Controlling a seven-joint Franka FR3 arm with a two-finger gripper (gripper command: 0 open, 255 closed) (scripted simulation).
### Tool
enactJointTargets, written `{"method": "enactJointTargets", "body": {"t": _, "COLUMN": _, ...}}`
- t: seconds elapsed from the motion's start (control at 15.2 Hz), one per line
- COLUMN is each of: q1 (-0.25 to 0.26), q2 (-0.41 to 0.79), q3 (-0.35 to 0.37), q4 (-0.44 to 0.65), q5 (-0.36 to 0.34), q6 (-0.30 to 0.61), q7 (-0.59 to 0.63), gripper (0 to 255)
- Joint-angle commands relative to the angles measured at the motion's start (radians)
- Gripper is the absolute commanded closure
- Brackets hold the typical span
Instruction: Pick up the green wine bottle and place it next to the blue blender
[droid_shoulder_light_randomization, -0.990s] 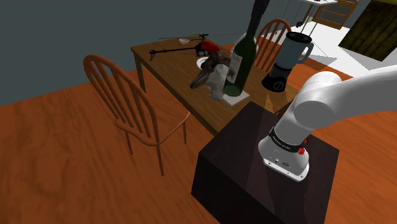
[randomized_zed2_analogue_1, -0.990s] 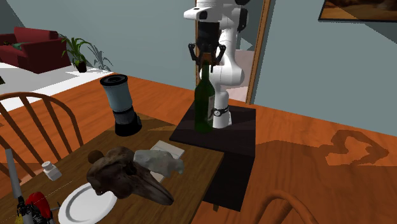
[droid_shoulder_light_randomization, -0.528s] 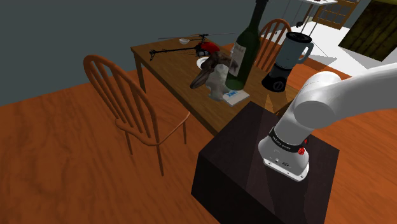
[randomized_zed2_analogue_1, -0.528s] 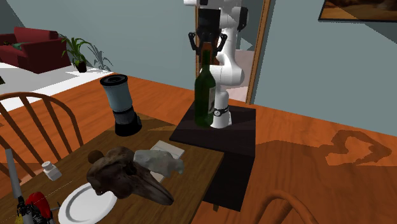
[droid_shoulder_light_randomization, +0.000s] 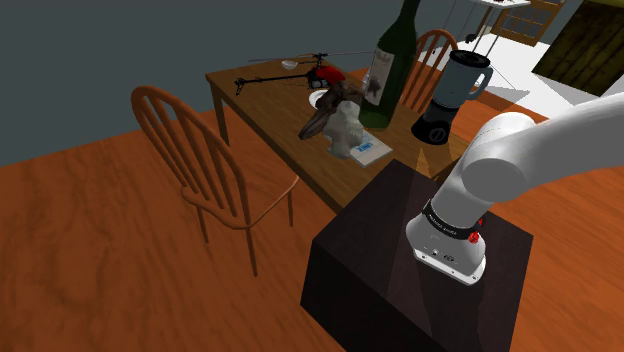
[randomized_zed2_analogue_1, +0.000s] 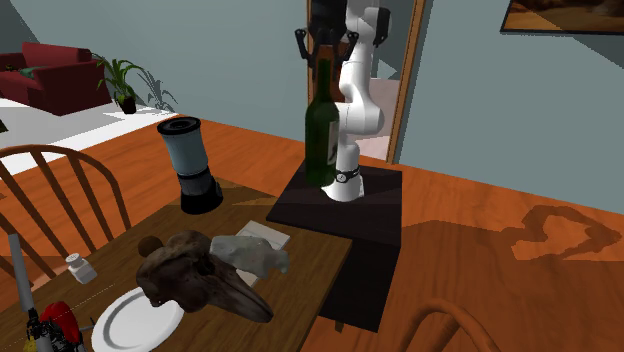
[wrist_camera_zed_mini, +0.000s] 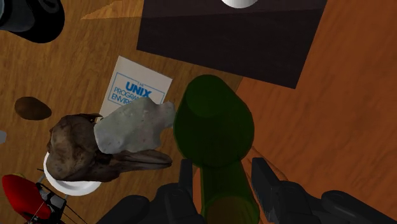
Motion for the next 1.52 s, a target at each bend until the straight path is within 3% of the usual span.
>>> {"method": "enactJointTargets", "body": {"t": 0.0, "q1": 0.0, "q2": 0.015, "q3": 0.001, "q4": 0.036, "q5": 0.001, "q6": -0.022, "q7": 0.0, "gripper": 255}}
{"method": "enactJointTargets", "body": {"t": 1.45, "q1": 0.002, "q2": 0.244, "q3": 0.003, "q4": 0.555, "q5": 0.003, "q6": -0.311, "q7": -0.018, "gripper": 255}}
